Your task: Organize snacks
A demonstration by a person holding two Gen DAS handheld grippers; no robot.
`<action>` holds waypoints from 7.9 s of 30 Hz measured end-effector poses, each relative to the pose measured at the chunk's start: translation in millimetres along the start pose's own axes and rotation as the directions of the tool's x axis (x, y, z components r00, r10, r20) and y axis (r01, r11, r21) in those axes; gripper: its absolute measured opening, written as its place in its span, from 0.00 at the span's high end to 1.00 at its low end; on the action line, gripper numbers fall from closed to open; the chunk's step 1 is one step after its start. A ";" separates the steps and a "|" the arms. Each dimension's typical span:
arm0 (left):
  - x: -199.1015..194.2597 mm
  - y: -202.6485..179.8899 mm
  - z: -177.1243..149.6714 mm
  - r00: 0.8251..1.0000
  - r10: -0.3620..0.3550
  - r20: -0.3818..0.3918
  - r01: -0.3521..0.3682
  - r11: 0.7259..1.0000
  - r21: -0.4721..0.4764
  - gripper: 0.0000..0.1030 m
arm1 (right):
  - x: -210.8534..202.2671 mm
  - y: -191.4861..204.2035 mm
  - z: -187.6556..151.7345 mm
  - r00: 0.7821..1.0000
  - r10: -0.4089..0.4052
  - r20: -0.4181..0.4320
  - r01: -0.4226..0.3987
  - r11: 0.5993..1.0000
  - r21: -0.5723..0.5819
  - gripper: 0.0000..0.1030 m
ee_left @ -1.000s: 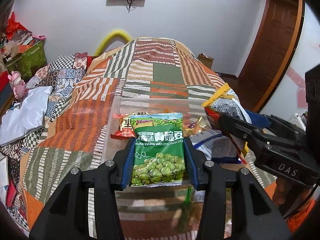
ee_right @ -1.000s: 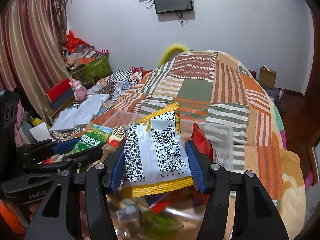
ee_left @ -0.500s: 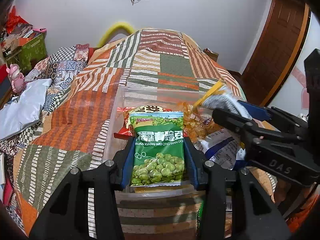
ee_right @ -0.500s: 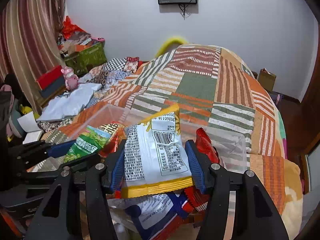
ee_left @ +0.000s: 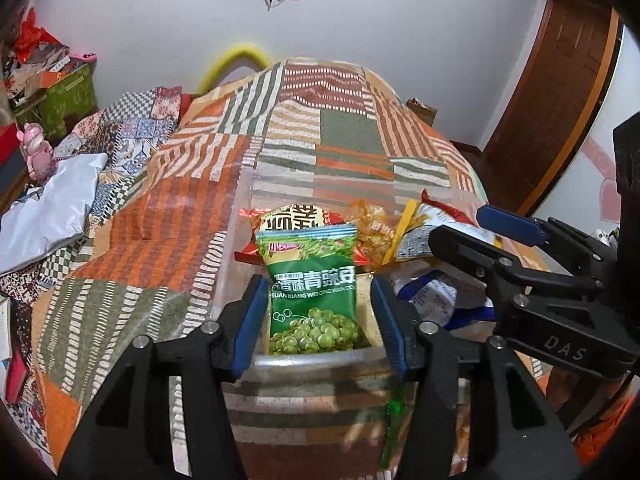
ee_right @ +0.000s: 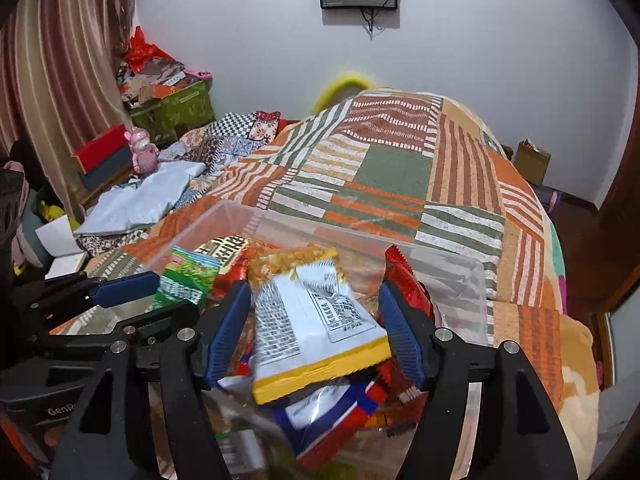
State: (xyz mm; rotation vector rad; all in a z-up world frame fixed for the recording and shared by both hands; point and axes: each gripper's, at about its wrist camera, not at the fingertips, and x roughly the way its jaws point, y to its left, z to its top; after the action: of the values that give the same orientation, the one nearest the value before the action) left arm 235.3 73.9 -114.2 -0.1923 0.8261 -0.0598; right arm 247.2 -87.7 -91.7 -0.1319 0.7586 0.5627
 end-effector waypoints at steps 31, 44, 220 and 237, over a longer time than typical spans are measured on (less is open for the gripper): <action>-11.8 -108.3 -87.4 0.982 -0.088 -0.165 0.112 0.984 0.142 0.06 | -96.7 -58.1 -86.6 0.998 -0.068 0.006 0.067 0.991 0.114 0.32; 18.4 -81.9 -83.9 0.979 -0.035 -0.199 0.051 0.996 0.071 0.09 | -76.0 -55.3 -99.0 0.999 -0.022 -0.047 0.030 0.987 0.155 0.32; -227.1 -88.2 -67.7 0.900 -0.050 0.432 -0.013 0.990 0.143 0.01 | -218.1 8.5 -74.8 0.929 -0.094 0.358 0.055 0.991 0.118 0.02; -230.6 -88.1 -68.2 0.896 -0.069 0.438 0.003 0.988 0.152 0.01 | -221.1 7.2 -73.7 0.928 -0.095 0.361 0.056 0.992 0.118 0.02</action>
State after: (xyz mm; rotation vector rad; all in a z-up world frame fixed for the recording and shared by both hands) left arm 30.9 6.9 24.8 -0.0753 0.3595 -0.1075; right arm 68.4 -200.7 6.5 0.0425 0.4154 0.4552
